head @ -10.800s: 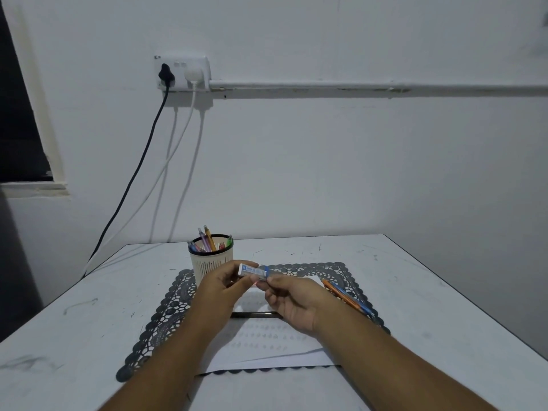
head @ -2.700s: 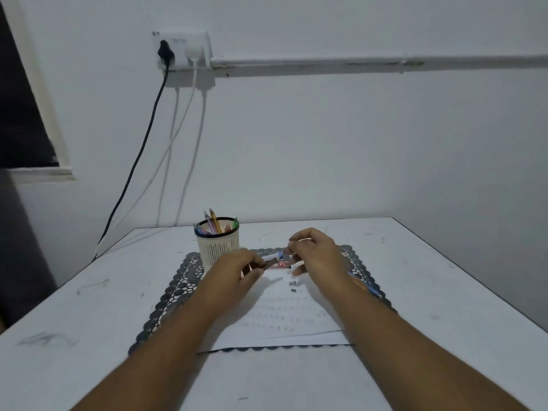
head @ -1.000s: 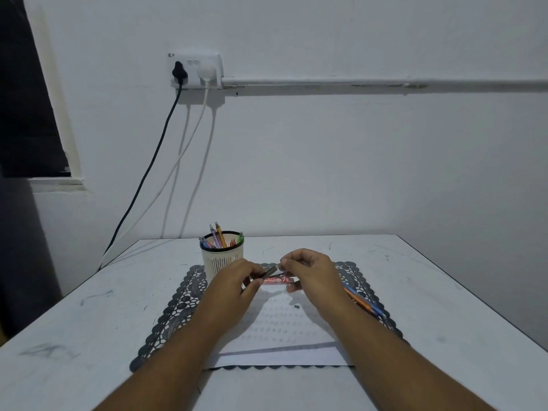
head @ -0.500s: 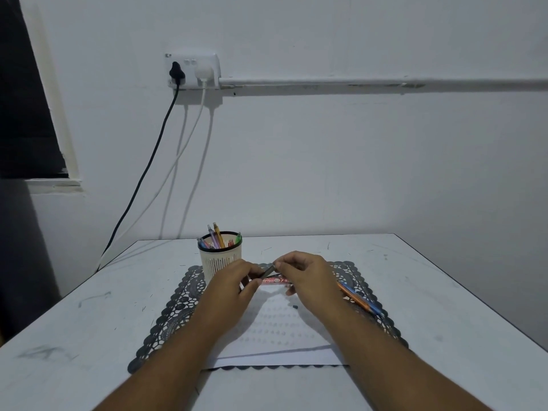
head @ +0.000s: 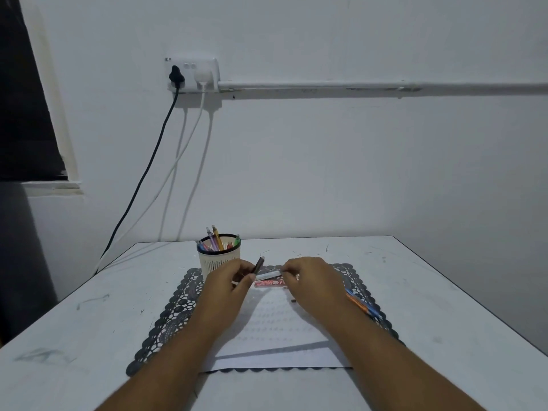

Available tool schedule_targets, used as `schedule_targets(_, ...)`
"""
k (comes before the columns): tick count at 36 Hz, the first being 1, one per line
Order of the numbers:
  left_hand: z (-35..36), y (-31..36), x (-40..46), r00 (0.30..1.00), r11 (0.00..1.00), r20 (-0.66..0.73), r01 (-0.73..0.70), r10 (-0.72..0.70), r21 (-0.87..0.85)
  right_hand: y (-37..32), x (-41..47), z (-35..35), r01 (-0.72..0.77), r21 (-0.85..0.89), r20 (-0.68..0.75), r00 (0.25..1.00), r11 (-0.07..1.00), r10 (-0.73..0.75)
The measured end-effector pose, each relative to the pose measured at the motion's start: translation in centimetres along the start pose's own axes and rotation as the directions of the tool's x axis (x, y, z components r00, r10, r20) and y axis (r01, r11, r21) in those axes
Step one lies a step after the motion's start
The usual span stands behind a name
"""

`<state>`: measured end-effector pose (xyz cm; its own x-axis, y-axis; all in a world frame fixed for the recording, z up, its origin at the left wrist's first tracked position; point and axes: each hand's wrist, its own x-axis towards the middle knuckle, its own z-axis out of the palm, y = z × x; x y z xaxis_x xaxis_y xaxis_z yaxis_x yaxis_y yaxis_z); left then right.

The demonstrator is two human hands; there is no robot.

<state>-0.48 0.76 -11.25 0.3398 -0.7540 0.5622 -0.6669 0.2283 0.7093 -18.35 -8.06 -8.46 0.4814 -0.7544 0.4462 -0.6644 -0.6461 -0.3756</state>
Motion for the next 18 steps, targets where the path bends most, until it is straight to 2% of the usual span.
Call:
schedule_targets(3,0.0,0.2,0.0,0.998,0.996,-0.028,0.045,-0.047,-0.071,1.0,-0.1,0.0,-0.096,-0.018,0.15,0.984,0.995,0.098)
schedule_targets(6,-0.1,0.5,0.0,0.996,0.991,-0.06,0.065,-0.072,-0.118,2.0,-0.3,1.0,-0.208,0.056,0.278,0.943,0.977,0.185)
schedule_targets(8,-0.1,0.3,0.0,0.994,0.988,-0.064,0.076,-0.086,-0.135,2.3,0.1,1.4,-0.196,0.041,0.316,0.933,0.98,0.174)
schedule_targets(12,-0.3,-0.2,0.1,0.994,0.988,-0.037,0.096,-0.102,-0.122,2.7,0.9,2.0,-0.161,0.036,0.348,0.927,0.986,0.139)
schedule_targets(18,-0.4,0.7,-0.2,0.999,0.999,-0.035,0.01,-0.009,0.033,3.4,1.0,2.6,-0.166,0.041,0.319,0.937,0.985,0.145)
